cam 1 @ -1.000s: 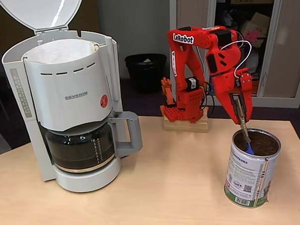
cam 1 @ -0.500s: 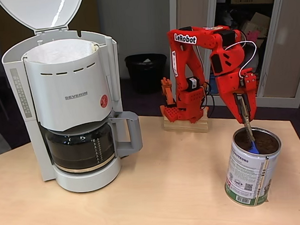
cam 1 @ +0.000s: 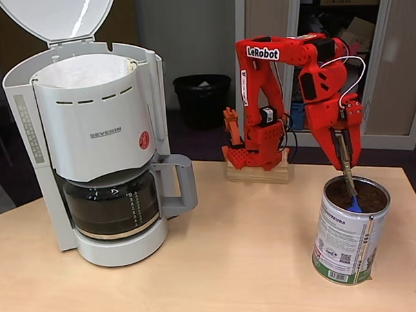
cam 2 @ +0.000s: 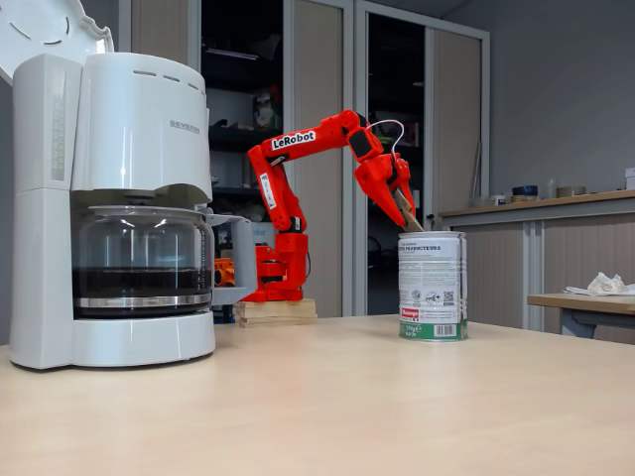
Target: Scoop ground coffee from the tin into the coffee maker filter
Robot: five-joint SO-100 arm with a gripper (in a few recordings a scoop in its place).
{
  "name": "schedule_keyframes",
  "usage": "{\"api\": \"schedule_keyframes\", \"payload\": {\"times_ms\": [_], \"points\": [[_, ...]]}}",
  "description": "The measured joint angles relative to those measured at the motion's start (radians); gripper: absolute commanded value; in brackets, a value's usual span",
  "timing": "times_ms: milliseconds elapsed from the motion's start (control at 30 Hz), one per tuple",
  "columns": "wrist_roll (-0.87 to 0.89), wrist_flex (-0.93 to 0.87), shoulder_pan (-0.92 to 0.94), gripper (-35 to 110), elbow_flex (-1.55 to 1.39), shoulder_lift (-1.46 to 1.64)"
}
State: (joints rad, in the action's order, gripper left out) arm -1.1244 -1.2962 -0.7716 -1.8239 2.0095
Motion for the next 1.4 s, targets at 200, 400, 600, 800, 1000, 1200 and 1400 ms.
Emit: {"api": "schedule_keyframes", "payload": {"times_ms": [200,400,600,800,1000,1200,1400], "points": [[0.058,-0.002,-0.02,0,0.044,-0.037],[0.118,-0.002,-0.035,0,0.064,-0.038],[0.209,0.005,-0.048,0,0.064,-0.035],[0.364,0.06,-0.044,0,0.011,0.017],[0.48,0.124,-0.046,0,-0.11,0.126],[0.611,0.221,-0.038,0,-0.273,0.264],[0.732,0.324,-0.015,0,-0.431,0.393]]}}
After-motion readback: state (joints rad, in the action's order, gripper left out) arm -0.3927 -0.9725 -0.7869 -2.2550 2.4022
